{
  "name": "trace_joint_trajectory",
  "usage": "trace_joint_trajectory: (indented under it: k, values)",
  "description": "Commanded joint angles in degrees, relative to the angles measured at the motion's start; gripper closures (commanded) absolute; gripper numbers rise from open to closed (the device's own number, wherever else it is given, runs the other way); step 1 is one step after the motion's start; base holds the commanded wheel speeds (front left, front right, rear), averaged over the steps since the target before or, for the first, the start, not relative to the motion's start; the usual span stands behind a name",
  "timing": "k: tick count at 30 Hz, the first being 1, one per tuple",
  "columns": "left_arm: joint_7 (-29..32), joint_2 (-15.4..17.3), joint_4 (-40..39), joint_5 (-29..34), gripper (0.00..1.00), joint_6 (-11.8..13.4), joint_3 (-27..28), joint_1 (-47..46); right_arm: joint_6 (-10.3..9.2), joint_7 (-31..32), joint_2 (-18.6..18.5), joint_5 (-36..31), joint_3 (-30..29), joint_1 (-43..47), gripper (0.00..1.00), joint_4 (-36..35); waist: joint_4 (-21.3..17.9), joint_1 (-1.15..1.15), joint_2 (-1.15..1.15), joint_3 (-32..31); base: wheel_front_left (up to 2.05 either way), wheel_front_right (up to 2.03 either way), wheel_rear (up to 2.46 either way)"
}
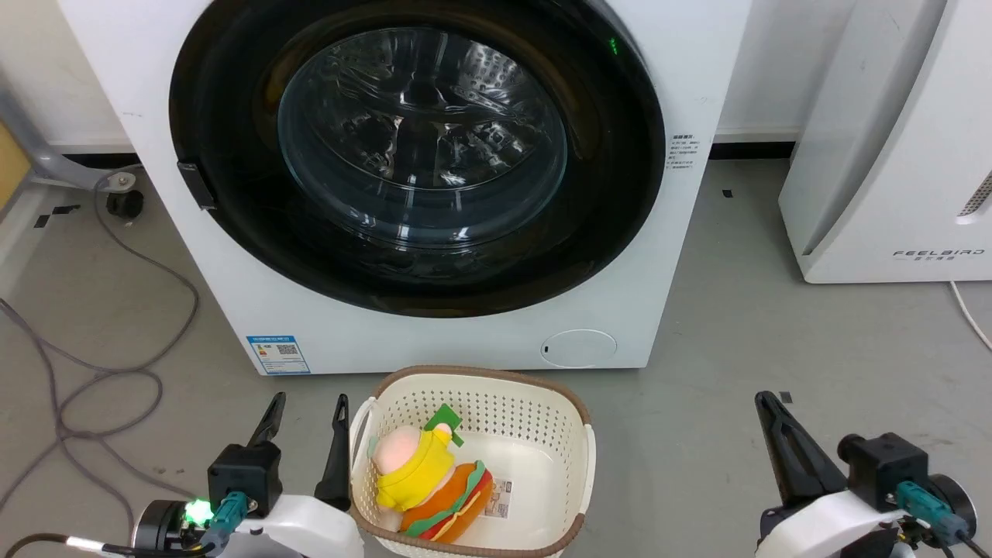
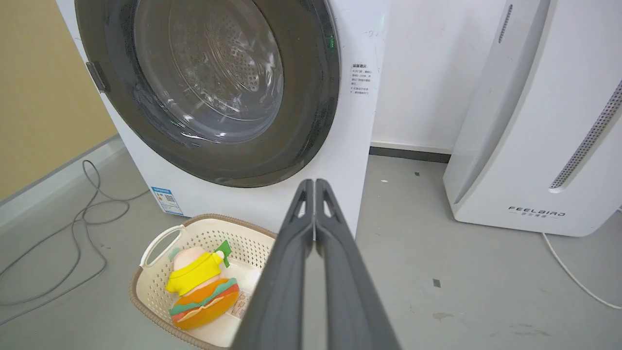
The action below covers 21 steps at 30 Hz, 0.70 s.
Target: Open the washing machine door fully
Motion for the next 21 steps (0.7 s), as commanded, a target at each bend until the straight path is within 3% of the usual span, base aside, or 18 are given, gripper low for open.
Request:
trace_joint_trajectory:
  k: [1, 21]
  values:
    - [-0.52, 0.03, 0.28, -0.53, 0.0, -0.24, -0.26, -0.75, 0.01, -0.62, 0.02, 1.58, -0.21, 0.08, 1.0, 0.32, 0.02, 0.0, 0.0, 0.01, 0.0, 0.0, 0.0]
    - [-2.91, 0.03, 0.94, -3.0, 0.0, -0.54, -1.54, -1.67, 0.01, -3.07, 0.04, 25.38, -3.17, -5.29, 1.0, 3.92, 0.2, 0.0, 0.0, 0.35, 0.0, 0.0, 0.0]
